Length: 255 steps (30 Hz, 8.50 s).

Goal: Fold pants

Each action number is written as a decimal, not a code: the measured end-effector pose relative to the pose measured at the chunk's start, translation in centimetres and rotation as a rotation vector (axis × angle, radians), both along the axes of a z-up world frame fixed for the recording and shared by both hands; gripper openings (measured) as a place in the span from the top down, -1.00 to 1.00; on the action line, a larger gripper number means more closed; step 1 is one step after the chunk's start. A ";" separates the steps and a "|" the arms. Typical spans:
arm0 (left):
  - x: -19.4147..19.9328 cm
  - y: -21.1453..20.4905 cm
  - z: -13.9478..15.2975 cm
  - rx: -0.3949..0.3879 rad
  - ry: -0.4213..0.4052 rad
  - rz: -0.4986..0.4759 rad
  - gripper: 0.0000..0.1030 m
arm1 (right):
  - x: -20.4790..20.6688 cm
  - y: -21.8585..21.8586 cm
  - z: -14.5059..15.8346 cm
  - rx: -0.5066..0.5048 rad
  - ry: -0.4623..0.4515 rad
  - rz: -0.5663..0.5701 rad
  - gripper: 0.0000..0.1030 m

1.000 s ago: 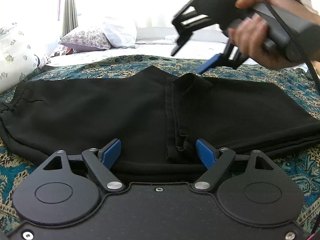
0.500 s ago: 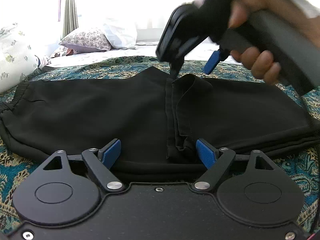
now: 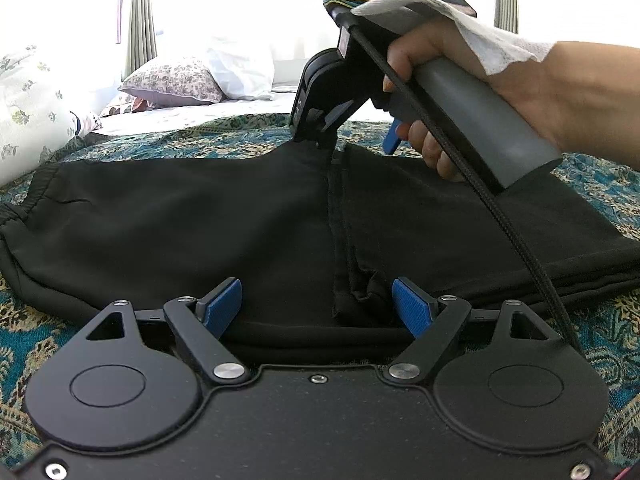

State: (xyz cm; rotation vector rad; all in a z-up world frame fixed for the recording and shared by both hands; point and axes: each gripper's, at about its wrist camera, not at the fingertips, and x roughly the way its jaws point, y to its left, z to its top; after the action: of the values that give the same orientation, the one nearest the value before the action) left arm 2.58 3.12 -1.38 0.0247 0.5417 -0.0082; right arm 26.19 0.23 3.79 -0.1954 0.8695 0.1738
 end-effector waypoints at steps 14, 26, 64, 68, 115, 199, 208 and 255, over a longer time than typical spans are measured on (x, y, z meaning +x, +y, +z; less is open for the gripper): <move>0.1 0.0 0.0 -0.001 0.001 0.001 -0.59 | -3.5 -4.3 4.1 0.217 0.004 0.067 -0.94; 0.0 0.1 0.0 -0.002 -0.001 0.003 -0.60 | -12.4 -11.9 3.1 0.262 -0.173 -0.015 -1.00; -0.1 13.2 4.3 -0.093 -0.025 0.302 -0.97 | -21.3 -11.3 -2.5 0.245 -0.352 -0.129 -1.00; 0.4 17.4 4.3 -0.122 -0.022 0.426 -0.97 | -21.2 -9.8 -2.7 0.223 -0.361 -0.101 -1.00; 2.7 25.8 3.6 -0.284 -0.126 0.670 0.75 | -20.6 -8.8 -4.8 0.188 -0.321 -0.085 -1.00; 1.2 0.1 4.0 -0.023 -0.006 -0.066 0.06 | -19.3 -19.2 0.2 0.383 -0.345 -0.429 0.46; 1.2 -1.5 3.3 0.017 0.006 -0.103 0.03 | -20.6 -21.4 -1.8 0.199 -0.370 -0.508 0.43; 14.0 -1.7 5.9 0.043 0.058 -0.088 0.10 | -21.3 -22.9 -2.2 0.300 -0.374 -0.511 -0.42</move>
State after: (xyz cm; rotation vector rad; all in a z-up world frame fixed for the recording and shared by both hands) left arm 16.57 1.42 4.47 0.0907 0.5985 -0.0831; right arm 4.86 -22.71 1.59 0.2707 0.4891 -0.2065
